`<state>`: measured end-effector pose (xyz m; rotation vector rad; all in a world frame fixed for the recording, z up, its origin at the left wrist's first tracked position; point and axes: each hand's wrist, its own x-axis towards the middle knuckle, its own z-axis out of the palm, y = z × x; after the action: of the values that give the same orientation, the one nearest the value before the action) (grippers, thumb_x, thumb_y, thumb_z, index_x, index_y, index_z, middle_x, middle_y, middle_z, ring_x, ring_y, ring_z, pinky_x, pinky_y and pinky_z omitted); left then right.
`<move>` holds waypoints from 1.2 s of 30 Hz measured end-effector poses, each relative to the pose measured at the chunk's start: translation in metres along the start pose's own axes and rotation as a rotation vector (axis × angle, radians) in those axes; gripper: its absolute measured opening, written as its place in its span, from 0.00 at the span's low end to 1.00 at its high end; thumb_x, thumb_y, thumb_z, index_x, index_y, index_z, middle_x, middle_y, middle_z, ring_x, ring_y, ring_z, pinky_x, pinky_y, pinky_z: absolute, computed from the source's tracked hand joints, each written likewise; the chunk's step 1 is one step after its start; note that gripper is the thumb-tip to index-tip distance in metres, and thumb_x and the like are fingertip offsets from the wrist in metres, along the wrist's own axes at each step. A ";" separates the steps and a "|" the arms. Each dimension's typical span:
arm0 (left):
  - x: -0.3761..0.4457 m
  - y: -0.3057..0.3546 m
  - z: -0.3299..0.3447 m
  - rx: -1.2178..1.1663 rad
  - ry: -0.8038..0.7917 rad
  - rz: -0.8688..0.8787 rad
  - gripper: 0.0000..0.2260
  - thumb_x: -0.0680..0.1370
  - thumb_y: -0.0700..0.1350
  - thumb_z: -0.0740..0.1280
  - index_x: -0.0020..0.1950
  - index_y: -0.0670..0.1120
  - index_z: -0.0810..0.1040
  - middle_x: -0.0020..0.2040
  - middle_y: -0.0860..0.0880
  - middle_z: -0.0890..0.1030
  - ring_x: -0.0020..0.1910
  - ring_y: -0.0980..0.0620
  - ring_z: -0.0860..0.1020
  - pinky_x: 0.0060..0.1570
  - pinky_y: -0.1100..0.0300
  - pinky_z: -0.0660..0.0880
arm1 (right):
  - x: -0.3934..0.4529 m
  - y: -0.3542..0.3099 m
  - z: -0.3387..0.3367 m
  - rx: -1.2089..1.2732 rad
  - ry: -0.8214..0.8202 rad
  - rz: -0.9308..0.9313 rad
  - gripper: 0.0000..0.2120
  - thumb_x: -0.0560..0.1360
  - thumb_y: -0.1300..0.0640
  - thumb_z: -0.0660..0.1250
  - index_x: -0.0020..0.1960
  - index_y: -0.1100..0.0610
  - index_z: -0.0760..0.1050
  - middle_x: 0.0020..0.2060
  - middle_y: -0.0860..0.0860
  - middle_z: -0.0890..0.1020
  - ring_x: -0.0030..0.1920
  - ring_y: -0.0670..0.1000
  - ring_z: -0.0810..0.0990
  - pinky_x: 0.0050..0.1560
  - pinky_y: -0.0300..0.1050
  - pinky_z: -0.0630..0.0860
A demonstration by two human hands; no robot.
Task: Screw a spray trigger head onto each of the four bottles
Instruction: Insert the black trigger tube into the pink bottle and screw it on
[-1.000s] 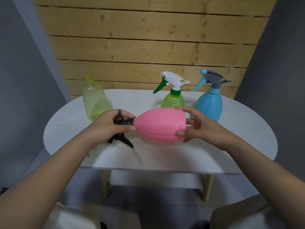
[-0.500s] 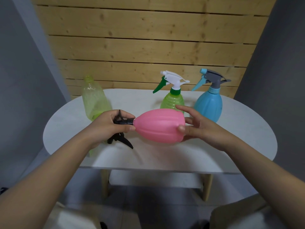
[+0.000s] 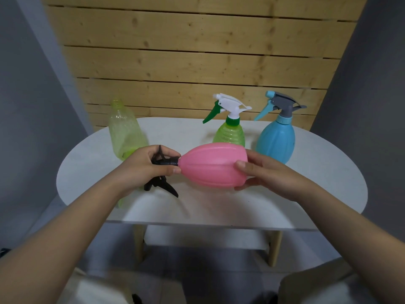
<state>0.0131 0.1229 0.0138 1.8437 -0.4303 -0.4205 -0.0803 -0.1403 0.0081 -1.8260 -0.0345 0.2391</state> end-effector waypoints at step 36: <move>-0.010 0.006 0.003 0.170 0.017 0.166 0.12 0.71 0.32 0.70 0.53 0.35 0.74 0.39 0.52 0.79 0.30 0.67 0.76 0.27 0.76 0.68 | 0.002 -0.007 0.005 0.108 0.082 0.033 0.19 0.70 0.42 0.66 0.52 0.55 0.78 0.40 0.62 0.82 0.39 0.59 0.84 0.38 0.46 0.83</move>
<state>0.0021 0.1234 0.0197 1.9562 -0.6186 -0.2619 -0.0785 -0.1336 0.0137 -1.7285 0.0653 0.1856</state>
